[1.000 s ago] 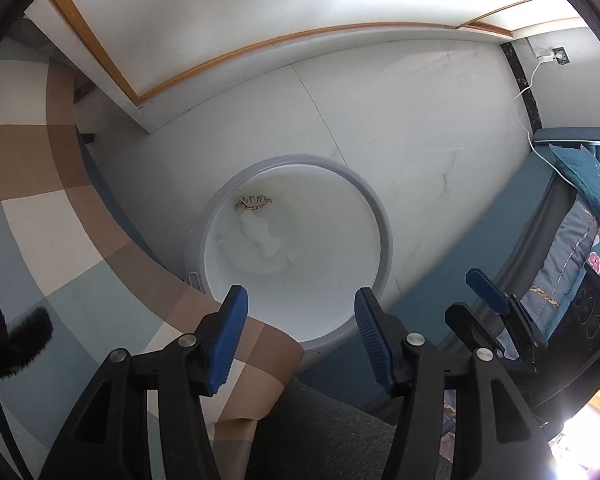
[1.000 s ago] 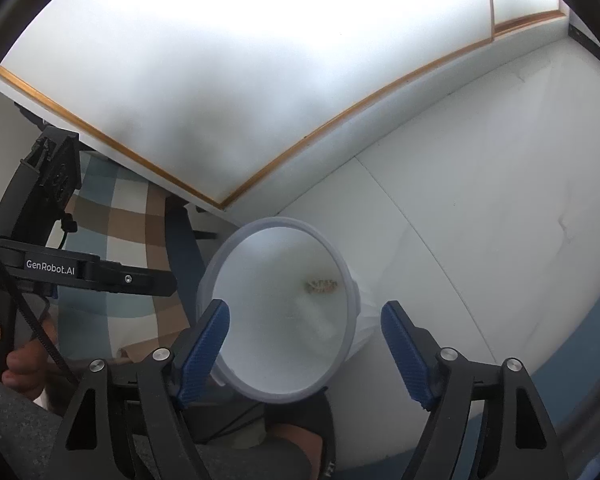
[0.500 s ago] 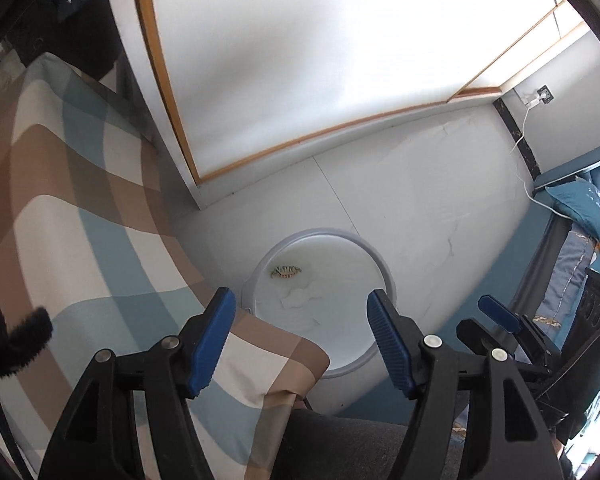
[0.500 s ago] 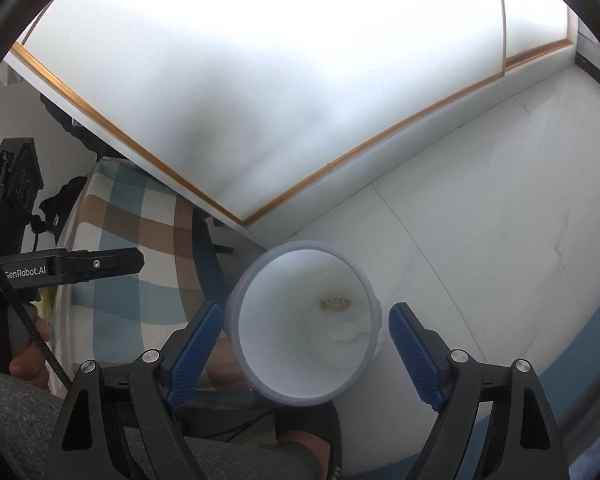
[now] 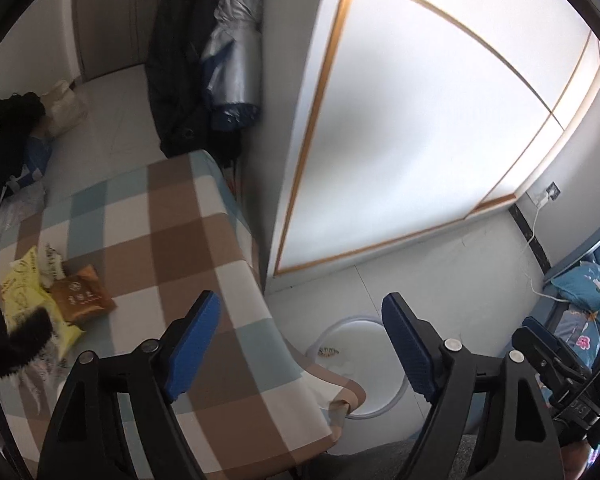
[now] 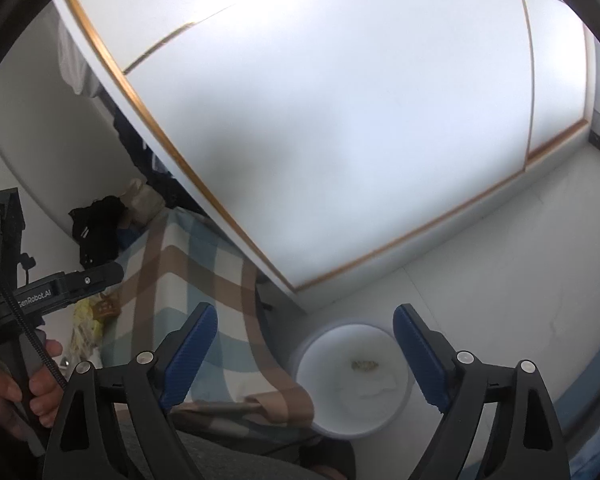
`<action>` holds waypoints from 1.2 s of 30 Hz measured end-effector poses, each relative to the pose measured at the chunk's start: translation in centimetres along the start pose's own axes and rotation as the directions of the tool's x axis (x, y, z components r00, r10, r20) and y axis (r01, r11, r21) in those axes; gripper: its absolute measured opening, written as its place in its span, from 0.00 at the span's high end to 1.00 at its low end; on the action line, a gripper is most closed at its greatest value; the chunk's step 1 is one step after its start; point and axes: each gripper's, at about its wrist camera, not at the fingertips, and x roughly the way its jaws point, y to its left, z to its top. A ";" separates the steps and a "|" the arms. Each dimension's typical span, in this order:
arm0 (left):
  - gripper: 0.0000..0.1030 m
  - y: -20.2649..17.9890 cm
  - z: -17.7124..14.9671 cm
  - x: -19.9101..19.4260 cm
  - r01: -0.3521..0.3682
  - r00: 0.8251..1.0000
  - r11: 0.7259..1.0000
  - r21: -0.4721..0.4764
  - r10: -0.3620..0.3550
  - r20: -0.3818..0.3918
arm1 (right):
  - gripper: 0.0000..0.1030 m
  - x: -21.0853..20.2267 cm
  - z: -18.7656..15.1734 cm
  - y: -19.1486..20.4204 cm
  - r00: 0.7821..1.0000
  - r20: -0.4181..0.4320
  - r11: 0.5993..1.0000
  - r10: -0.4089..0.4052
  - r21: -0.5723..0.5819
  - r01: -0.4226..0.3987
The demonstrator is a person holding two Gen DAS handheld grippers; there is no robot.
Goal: Collect trash
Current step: 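Move both tools back over the table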
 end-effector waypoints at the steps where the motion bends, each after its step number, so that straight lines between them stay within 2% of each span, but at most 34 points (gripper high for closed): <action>1: 0.20 0.8 -0.1 -1.0 -0.022 0.999 1.000 -0.010 0.022 0.032 | 0.11 -0.6 0.4 1.2 1.000 0.019 1.000 0.007 -0.021 -0.007; 3: 0.19 2.3 -0.3 -2.8 -0.060 0.994 0.998 -0.015 0.061 0.092 | 0.10 -1.6 1.1 3.6 0.998 0.051 0.998 0.029 -0.057 -0.026; 6: 0.15 4.5 -0.2 -5.4 -0.140 0.976 0.989 -0.045 0.146 0.162 | 0.09 -2.8 1.8 7.0 0.994 0.089 0.993 0.067 -0.106 -0.057; 12: 0.13 9.4 -1.2 -10.3 -0.171 0.949 0.973 -0.156 0.205 0.240 | 0.07 -5.6 2.5 14.4 0.965 0.150 0.967 0.217 -0.166 -0.192; 17: 0.13 12.5 -2.5 -12.9 -0.194 0.935 0.953 -0.233 0.251 0.250 | 0.04 -5.7 1.6 20.3 0.942 0.151 0.930 0.301 -0.265 -0.255; 20: 0.13 14.5 -3.5 -14.1 -0.222 0.924 0.941 -0.256 0.287 0.253 | 0.03 -4.1 0.6 23.9 0.929 0.122 0.906 0.348 -0.299 -0.300; 27: 0.13 20.4 -5.7 -15.8 -0.267 0.897 0.908 -0.323 0.357 0.262 | 0.03 0.2 -2.1 29.2 0.914 0.006 0.870 0.405 -0.311 -0.384; 30: 0.13 22.5 -6.8 -16.1 -0.267 0.896 0.895 -0.358 0.367 0.249 | 0.03 1.8 -3.3 31.5 0.912 -0.044 0.851 0.407 -0.344 -0.397; 32: 0.13 23.6 -7.4 -16.1 -0.254 0.902 0.895 -0.366 0.356 0.244 | 0.03 3.1 -3.9 32.6 0.912 -0.076 0.844 0.404 -0.355 -0.403; 36: 0.13 25.4 -8.3 -15.6 -0.260 0.908 0.886 -0.384 0.360 0.216 | 0.03 5.4 -5.1 34.1 0.913 -0.124 0.842 0.389 -0.353 -0.407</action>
